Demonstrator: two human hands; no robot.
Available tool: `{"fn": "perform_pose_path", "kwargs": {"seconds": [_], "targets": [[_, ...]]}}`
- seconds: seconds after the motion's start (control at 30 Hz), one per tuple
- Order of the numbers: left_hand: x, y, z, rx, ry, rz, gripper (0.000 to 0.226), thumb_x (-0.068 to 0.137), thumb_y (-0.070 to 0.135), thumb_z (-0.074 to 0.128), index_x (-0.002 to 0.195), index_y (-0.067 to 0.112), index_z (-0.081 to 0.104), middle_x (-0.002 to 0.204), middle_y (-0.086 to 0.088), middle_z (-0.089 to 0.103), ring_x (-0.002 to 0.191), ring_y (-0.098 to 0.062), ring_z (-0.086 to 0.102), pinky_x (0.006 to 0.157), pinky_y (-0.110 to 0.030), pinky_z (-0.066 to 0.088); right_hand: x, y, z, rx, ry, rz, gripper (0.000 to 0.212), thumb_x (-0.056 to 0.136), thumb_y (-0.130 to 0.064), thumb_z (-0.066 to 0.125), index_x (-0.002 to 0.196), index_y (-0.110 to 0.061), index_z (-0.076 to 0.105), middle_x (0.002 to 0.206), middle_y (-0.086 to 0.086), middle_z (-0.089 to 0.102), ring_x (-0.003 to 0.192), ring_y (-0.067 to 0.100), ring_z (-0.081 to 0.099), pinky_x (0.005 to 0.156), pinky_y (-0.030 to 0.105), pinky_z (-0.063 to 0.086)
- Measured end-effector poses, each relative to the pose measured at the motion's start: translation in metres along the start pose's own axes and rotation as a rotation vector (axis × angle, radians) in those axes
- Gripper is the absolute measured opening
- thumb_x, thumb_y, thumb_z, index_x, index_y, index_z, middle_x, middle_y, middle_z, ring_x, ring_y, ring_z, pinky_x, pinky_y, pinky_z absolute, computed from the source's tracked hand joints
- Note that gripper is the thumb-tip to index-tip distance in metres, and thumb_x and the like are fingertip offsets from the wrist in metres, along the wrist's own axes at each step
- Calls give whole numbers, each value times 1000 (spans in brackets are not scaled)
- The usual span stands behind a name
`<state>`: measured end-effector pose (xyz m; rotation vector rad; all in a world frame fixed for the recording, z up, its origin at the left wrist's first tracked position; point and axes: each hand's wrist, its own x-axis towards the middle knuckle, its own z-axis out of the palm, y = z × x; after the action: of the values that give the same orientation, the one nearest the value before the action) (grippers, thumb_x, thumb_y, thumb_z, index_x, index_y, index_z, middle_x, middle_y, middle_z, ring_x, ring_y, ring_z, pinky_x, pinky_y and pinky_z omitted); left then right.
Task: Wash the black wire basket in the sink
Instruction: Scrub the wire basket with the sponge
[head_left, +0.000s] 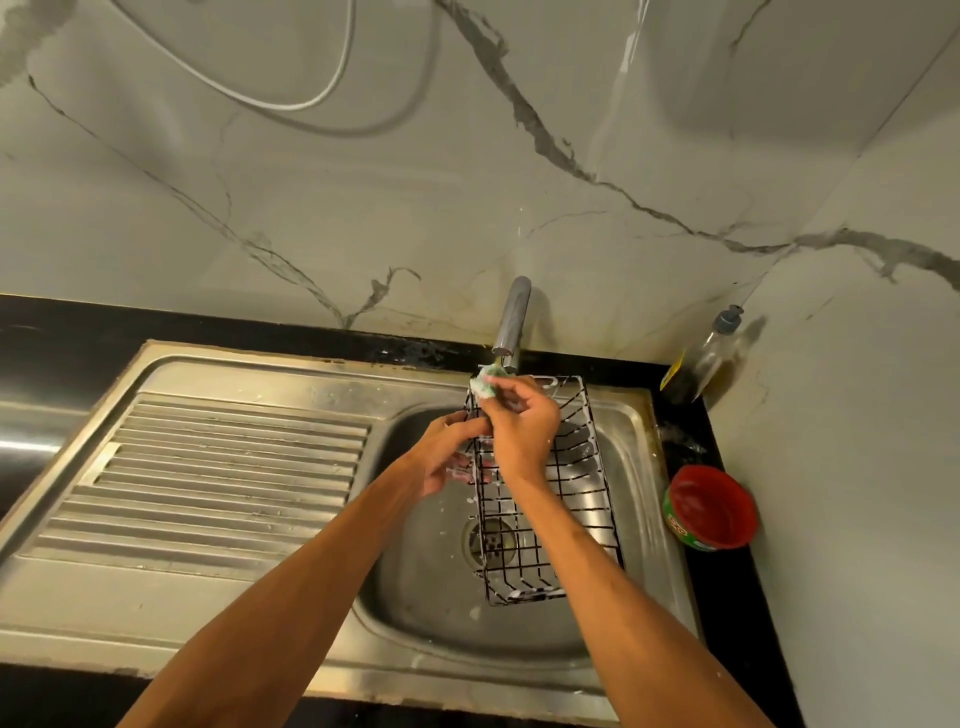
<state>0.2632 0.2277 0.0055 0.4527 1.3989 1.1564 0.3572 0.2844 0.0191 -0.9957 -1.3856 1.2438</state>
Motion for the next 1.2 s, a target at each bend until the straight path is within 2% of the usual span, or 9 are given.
{"fn": "perform_pose_path", "kwargs": {"seconds": [0.07, 0.17, 0.3, 0.37, 0.5, 0.73, 0.93, 1.03, 1.2], "targets": [[0, 0, -2, -21, -9, -6, 51, 77, 27, 80, 120, 4, 65, 97, -12, 72, 70, -22, 66, 61, -35, 58, 0, 8, -4, -95, -53, -31, 19, 80, 6, 74, 97, -2, 75, 100, 5, 72, 93, 15, 71, 79, 23, 59], [-2, -5, -1, -19, -17, 6, 63, 70, 23, 85, 126, 6, 63, 110, -15, 72, 76, -24, 67, 69, -38, 58, 7, 24, -14, -169, 61, 193, 24, 80, 7, 72, 101, -3, 73, 102, 10, 73, 93, 20, 70, 70, 12, 55], [-3, -7, -2, -13, -12, 5, 45, 83, 12, 75, 124, 3, 61, 102, -12, 68, 53, -10, 62, 46, -23, 51, 9, 24, -4, -16, 126, 416, 28, 79, 6, 73, 102, -7, 71, 101, 5, 72, 90, 15, 70, 62, 15, 55], [-4, -4, -1, -13, 3, 10, 43, 85, 12, 74, 125, 4, 60, 108, -14, 67, 60, -11, 64, 49, -25, 52, 4, 23, 1, 60, 124, 459, 27, 78, 8, 71, 98, -10, 70, 101, 5, 71, 90, 16, 70, 65, 19, 57], [-6, -4, -5, -61, 49, -3, 50, 87, 9, 72, 132, -1, 55, 108, -18, 63, 54, -14, 65, 43, -24, 50, 9, 25, -9, 160, 421, 506, 30, 73, 13, 72, 97, -5, 70, 100, 8, 70, 87, 18, 69, 57, 15, 54], [-13, -8, -6, -58, 67, -21, 45, 87, 11, 72, 128, -1, 57, 101, -15, 69, 59, -22, 69, 47, -28, 54, 12, 20, -10, 292, 500, 362, 33, 74, 13, 73, 91, -16, 72, 94, 2, 73, 90, 13, 71, 71, 24, 60], [-16, -12, -4, -3, 80, -17, 59, 74, 19, 81, 124, 0, 55, 114, -16, 64, 55, -16, 66, 44, -26, 49, 6, 24, -3, 71, 524, 402, 27, 77, 8, 72, 98, -8, 73, 89, 0, 70, 90, 19, 70, 58, 17, 53], [-20, -15, -5, -25, 105, -16, 65, 73, 22, 80, 127, -2, 51, 109, -14, 63, 49, -12, 65, 44, -26, 46, 5, 19, 7, 53, 369, 274, 27, 76, 6, 74, 97, -11, 74, 91, 2, 74, 87, 14, 71, 67, 21, 59], [-27, -12, -16, -94, 171, 3, 90, 52, 44, 87, 126, 4, 54, 128, -14, 61, 79, -30, 69, 64, -40, 55, 7, 14, -5, -139, 425, 70, 25, 78, 5, 74, 100, -8, 74, 92, 1, 72, 82, 8, 67, 70, 18, 58]]}}
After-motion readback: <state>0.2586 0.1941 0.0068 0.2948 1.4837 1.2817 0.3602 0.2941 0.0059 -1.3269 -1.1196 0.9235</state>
